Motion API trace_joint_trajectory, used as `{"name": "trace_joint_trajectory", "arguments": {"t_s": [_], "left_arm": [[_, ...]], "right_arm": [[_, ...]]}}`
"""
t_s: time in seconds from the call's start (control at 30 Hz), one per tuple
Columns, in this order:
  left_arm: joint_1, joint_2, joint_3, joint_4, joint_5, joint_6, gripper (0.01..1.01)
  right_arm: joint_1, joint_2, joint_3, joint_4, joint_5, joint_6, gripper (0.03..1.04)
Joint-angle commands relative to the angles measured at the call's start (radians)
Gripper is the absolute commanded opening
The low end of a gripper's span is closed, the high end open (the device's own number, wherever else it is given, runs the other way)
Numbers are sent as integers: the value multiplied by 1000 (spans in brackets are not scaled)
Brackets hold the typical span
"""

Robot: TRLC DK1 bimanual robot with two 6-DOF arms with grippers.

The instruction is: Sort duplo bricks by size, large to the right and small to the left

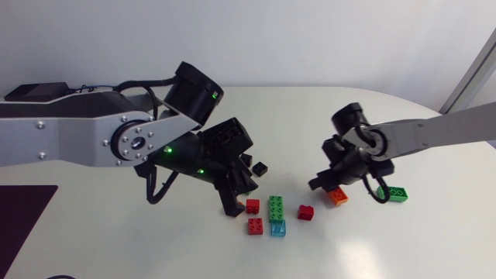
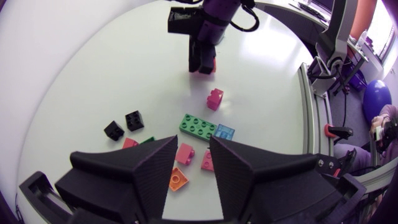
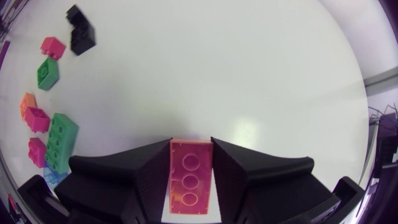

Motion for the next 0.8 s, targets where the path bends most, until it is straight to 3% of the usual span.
{"name": "trace_joint_trajectory", "arguments": {"t_s": [0.0,0.17,0.2,0.3,0.33,0.37,0.67,0.7,0.77], "left_arm": [[0,53,-17,-12,48,19,374],[9,113,-8,-41,148,41,225],[11,127,-9,-43,148,52,225],[11,162,-20,-41,148,84,184],[12,173,-18,-40,148,91,180],[12,185,-15,-38,148,102,156],[24,312,54,20,123,173,64],[23,319,55,37,111,182,98],[24,329,64,46,94,199,298]], "right_arm": [[-99,-33,-51,18,12,-65,130],[-284,-56,-80,47,7,-151,169],[-309,-60,-84,52,6,-165,256],[-349,-83,-104,58,1,-196,805],[-352,-97,-115,59,1,-202,910],[-355,-120,-129,65,1,-206,949],[-369,-238,-202,58,-45,-233,954],[-373,-244,-209,56,-52,-237,954],[-379,-258,-221,55,-62,-246,954]]}}
